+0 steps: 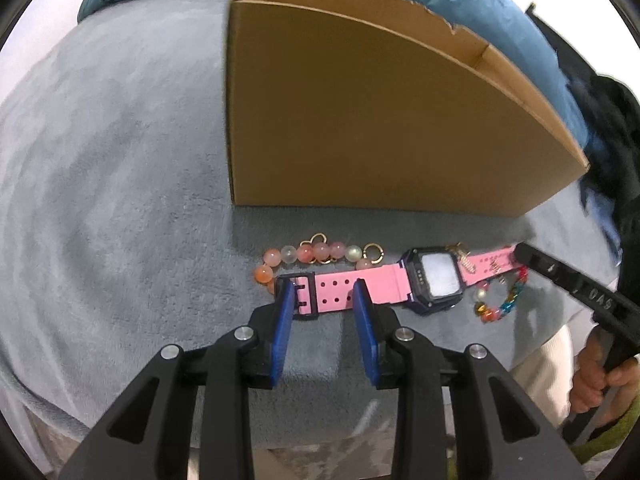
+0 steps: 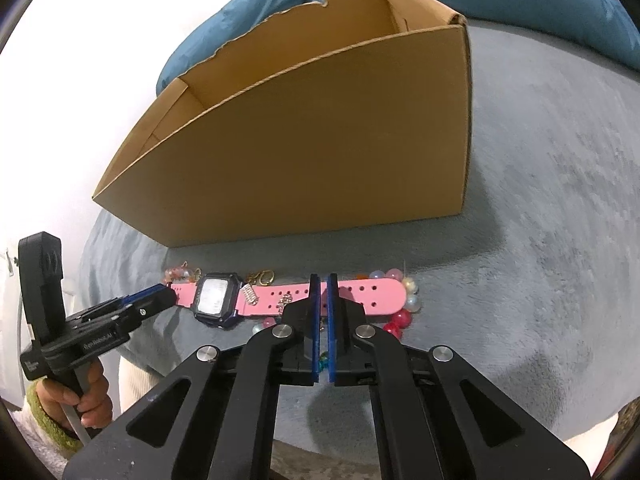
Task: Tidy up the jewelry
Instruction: 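Lift the pink-strapped watch with the right tool off the bed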
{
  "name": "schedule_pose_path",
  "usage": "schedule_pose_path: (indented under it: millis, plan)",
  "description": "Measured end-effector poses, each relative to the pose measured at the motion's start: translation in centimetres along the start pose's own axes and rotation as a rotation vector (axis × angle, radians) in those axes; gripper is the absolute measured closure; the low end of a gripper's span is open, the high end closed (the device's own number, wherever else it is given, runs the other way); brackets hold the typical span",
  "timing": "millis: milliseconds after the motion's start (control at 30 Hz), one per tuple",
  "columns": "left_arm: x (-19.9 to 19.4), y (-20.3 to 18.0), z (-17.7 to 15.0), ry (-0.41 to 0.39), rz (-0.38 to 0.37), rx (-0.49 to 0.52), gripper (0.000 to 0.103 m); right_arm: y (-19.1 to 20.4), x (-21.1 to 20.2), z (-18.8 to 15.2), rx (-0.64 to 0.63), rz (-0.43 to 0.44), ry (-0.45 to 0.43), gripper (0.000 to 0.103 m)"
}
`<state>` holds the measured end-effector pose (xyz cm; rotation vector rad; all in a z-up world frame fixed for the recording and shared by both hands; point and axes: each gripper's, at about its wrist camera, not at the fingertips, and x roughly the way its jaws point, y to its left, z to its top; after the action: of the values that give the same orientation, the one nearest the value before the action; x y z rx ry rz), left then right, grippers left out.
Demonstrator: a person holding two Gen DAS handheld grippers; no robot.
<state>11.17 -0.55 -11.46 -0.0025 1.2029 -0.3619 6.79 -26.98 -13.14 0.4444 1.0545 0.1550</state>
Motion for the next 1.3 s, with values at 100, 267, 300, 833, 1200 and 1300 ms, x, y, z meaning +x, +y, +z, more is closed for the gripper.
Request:
schedule_pose_path:
  millis: [100,267,300,833,1200,1300]
  plan:
    - [-0.5,-0.4,0.2,0.008,0.018,-0.003,0.074,-0.2,-0.2,-0.1,0.006,0.010,-0.005,0.102]
    - [-1.0,-0.3,-0.1,-0.004,0.067,-0.008,0.056,-0.7,-0.1,-0.3,0.015,0.027,-0.002,0.102]
    - [-1.0,-0.2,-0.1,-0.004,0.066,-0.005,0.054,-0.8,-0.1,-0.3,0.018,0.031,-0.002,0.102]
    - [-0.4,1.6,1.0,0.043,-0.034,-0.147,0.071,-2.1,-0.8,-0.9,0.021,0.072,-0.014,0.103]
    - [-4.3,1.9,0.9,-0.042,-0.105,-0.153,0.084,-2.6,-2.3,-0.9,0.057,0.103,-0.042,0.103]
    - [-7.7,1.3,2.3,-0.109,-0.213,-0.180,0.084,-2.5,-4.9,-0.1,0.071,0.147,-0.101,0.103]
